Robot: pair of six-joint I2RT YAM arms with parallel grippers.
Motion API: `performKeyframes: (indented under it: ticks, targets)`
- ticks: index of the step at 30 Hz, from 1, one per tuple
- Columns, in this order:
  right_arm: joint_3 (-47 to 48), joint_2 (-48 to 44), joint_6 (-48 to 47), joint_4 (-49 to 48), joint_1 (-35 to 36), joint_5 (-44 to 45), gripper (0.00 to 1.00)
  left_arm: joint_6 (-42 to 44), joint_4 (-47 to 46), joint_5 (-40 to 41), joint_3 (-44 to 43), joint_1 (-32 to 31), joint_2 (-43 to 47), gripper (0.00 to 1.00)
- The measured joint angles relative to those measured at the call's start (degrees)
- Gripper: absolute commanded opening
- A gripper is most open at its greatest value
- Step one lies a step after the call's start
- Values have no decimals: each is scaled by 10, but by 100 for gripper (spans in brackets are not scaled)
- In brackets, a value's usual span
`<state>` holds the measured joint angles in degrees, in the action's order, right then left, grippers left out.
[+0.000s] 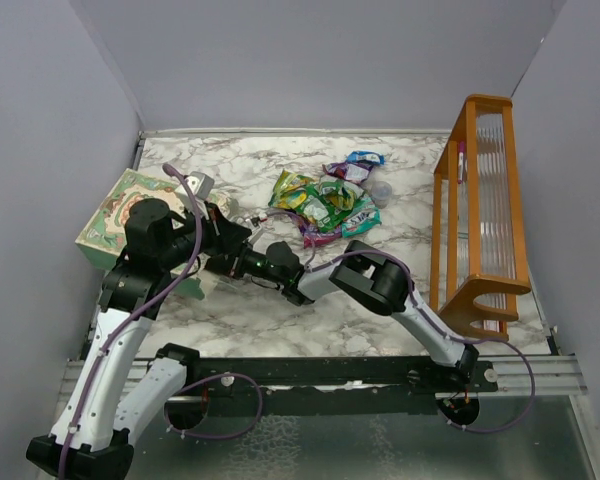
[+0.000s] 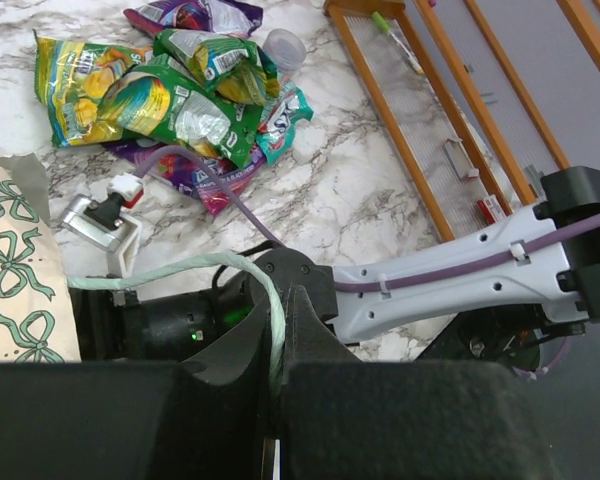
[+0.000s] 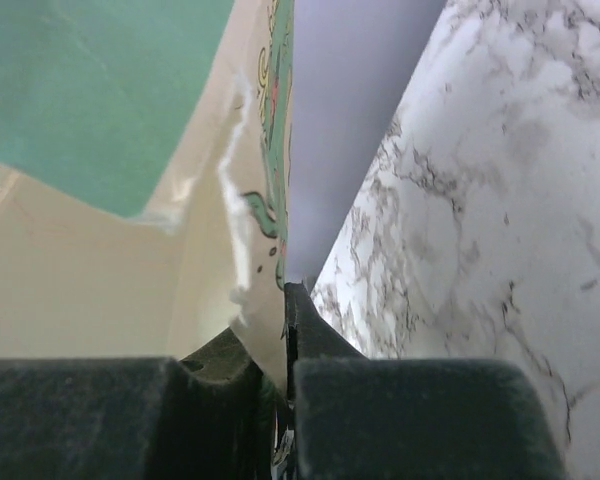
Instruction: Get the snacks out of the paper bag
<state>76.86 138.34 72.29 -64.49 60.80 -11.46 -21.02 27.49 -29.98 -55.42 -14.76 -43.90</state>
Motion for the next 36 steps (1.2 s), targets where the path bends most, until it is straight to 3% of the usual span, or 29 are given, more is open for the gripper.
performKeyframes:
  ticks: [13, 21, 28, 33, 36]
  targets:
    - [111, 83, 5, -10, 0, 30, 5, -3, -13, -20, 47, 0, 12, 0]
    - [92, 82, 14, -4, -2, 44, 7, 2, -7, 7, 54, 0, 17, 0]
    - [-41, 24, -2, 18, -7, 48, 21, -16, 9, 82, 114, 0, 71, 0]
    - [-132, -42, -49, 51, -9, 53, 45, -36, 17, 125, 127, 0, 94, 0]
    - [-165, -84, -90, 80, -9, 58, 49, -46, 18, 128, 127, 0, 103, 0]
